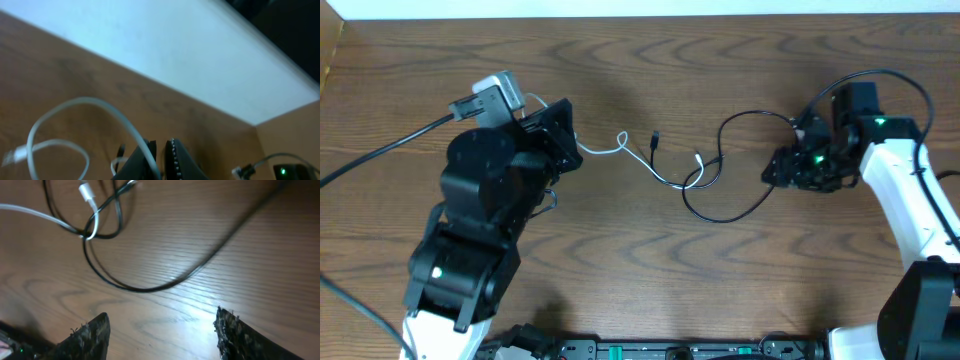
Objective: Untangle cables
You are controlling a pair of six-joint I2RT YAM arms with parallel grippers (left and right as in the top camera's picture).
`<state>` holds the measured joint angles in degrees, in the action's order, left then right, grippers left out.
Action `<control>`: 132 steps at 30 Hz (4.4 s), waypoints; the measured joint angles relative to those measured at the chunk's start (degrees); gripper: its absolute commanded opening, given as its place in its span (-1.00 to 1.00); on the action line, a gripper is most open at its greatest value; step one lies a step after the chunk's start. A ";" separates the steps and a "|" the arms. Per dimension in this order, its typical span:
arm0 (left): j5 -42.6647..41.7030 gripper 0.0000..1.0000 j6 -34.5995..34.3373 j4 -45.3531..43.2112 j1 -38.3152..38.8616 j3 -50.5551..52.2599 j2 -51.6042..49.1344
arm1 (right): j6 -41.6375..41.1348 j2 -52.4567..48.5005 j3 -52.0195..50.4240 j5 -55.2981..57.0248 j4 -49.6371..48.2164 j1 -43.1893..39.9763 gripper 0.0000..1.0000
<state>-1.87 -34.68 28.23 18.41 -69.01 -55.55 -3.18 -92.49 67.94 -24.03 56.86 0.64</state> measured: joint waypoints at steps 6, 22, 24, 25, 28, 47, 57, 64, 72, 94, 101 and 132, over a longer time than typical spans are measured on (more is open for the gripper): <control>-8.41 -0.74 0.04 1.20 0.00 0.00 -5.57 | 0.00 0.00 -2.16 -2.89 -5.11 5.27 0.33; -43.08 -0.69 1.14 -15.63 0.00 0.00 -13.51 | 12.52 0.00 -2.82 -12.59 -26.51 19.32 0.55; -43.54 -0.69 1.11 -16.09 0.00 0.00 -12.90 | 12.48 0.04 -2.82 -13.86 -30.10 19.30 0.56; -43.82 -0.68 1.14 -16.57 0.00 0.00 -12.48 | 12.37 0.09 -2.82 -14.84 -32.20 19.32 0.57; -44.37 -0.68 1.14 -17.88 0.00 0.00 -10.93 | 11.63 0.76 -2.84 -18.18 -36.22 19.32 0.56; -44.63 -0.68 1.14 -20.79 0.00 0.02 -6.05 | 8.15 3.74 -2.86 -38.62 -50.38 19.32 0.29; -44.76 -0.67 1.14 -20.76 0.00 0.00 -6.05 | 6.93 3.74 -2.86 -42.25 -51.67 19.47 0.03; -44.76 -0.67 1.09 -20.76 0.00 0.00 -6.05 | 5.79 3.74 -2.86 -42.66 -54.88 19.47 -0.07; -44.76 -0.67 1.07 -20.76 0.00 0.00 -6.05 | 4.85 3.74 -2.86 -42.91 -57.31 19.47 0.22; -44.78 -0.66 -0.57 -22.03 0.00 0.02 -6.05 | 2.08 3.74 -2.86 -43.10 -62.34 22.60 -0.15; -46.31 -0.66 -1.53 -23.85 0.00 0.00 -6.05 | 1.51 3.74 -2.86 -43.08 -62.12 22.93 -0.78; -24.15 0.38 10.78 6.49 0.00 -0.02 -7.78 | -6.10 3.78 -2.86 -22.29 -48.11 15.39 -0.97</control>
<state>-26.02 -23.90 34.72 18.41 -69.04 -63.33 -9.28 -88.71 65.08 -46.33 8.75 16.03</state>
